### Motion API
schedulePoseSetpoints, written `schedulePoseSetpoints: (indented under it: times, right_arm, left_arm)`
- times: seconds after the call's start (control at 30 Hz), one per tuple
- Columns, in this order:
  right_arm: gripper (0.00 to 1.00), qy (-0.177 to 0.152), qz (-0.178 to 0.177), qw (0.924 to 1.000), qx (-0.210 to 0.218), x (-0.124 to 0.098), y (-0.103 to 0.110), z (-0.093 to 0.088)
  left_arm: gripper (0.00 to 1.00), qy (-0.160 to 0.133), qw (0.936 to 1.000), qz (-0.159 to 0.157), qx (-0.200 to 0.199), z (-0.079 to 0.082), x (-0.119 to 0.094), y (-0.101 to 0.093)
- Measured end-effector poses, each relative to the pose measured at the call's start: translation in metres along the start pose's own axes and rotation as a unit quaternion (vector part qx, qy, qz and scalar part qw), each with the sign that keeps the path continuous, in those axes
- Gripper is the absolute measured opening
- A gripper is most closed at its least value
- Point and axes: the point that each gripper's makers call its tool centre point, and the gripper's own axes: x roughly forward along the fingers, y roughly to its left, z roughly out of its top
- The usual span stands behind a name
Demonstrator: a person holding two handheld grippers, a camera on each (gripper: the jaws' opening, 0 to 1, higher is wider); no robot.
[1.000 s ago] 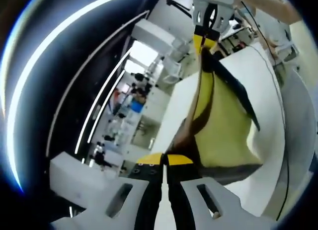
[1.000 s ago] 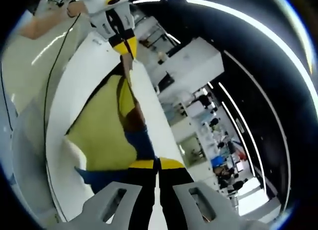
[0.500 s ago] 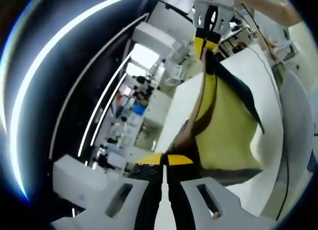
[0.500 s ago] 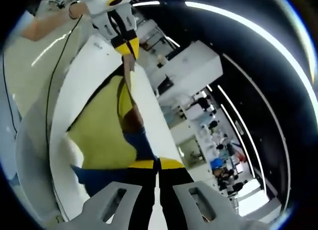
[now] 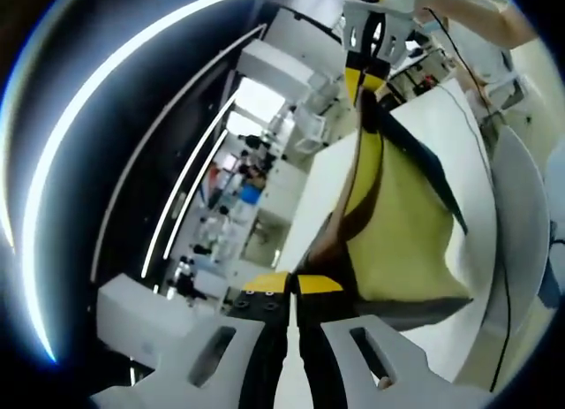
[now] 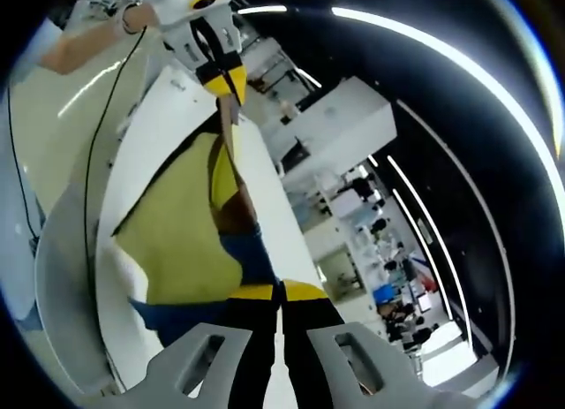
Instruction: Fold the garment on the visible template until the final outline fits inside the template.
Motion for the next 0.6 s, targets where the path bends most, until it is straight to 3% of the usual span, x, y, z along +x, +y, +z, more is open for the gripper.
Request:
schedulePoseSetpoints:
  times: [0.37, 0.6]
  right_arm:
    - [0.01, -0.007, 0.006, 0.9998, -0.015, -0.016, 0.016, 0.008]
    - [0.01, -0.004, 0.013, 0.9996, -0.023, -0.025, 0.027, 0.008]
  left_arm:
    - [0.0, -0.001, 0.9999, 0.011, -0.001, 0.004, -0.021, -0.008]
    - [0.0, -0.003, 1.0, 0.004, 0.001, 0.013, -0.033, -0.024]
